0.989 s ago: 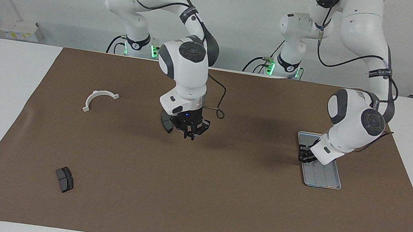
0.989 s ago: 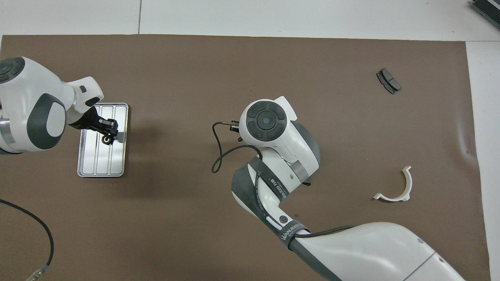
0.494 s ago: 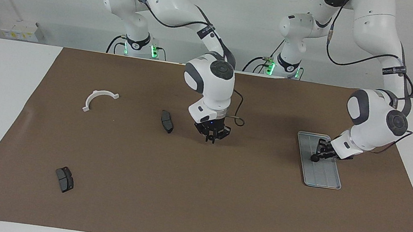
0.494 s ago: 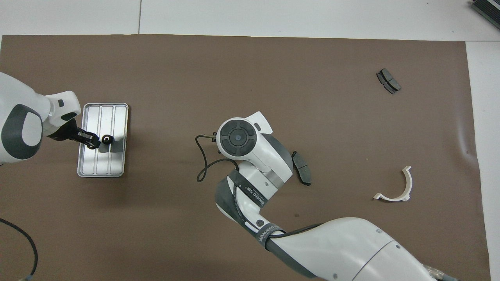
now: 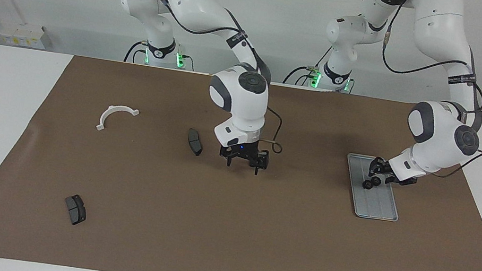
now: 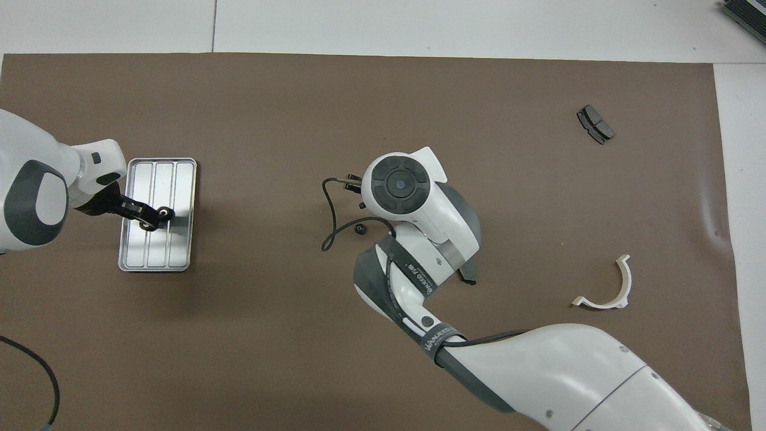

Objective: Pick bearing gear from pile to tray
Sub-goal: 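Release the gear on the tray while the right gripper sets one mid-table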

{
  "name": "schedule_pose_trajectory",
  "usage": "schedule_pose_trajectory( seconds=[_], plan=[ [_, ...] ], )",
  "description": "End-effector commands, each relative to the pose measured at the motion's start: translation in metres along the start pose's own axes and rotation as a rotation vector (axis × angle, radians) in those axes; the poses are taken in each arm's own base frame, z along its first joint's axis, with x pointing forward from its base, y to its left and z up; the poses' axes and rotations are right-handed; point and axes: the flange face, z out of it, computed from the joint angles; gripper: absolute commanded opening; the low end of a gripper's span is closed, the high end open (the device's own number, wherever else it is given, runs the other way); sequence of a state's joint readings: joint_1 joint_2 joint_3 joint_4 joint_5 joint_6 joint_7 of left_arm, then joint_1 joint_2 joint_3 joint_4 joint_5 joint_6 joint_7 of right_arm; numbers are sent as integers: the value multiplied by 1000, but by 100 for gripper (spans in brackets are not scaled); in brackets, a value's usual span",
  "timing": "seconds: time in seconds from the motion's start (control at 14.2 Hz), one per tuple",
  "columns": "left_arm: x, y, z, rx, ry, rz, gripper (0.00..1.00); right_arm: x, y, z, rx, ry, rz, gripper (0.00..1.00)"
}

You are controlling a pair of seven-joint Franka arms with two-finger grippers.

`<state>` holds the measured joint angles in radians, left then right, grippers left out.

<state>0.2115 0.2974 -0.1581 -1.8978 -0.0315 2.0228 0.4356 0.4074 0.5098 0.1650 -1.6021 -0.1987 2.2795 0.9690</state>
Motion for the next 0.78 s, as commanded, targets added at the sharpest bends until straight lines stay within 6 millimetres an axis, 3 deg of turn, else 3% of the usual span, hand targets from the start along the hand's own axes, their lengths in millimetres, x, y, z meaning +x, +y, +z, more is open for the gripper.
schedule_pose_trajectory(
  seconds=[0.0,0.14,0.71],
  plan=[
    [6,32,-16,38,16,-41,66,20,69,-49,-30,32,-5,100],
    [23,71,-22,49,29,-114,65,29,112,-69,-59,38,-25,100],
    [64,251,-9,42,122,-433,61,64,222,-167,-36,-102,-123,100]
  ],
)
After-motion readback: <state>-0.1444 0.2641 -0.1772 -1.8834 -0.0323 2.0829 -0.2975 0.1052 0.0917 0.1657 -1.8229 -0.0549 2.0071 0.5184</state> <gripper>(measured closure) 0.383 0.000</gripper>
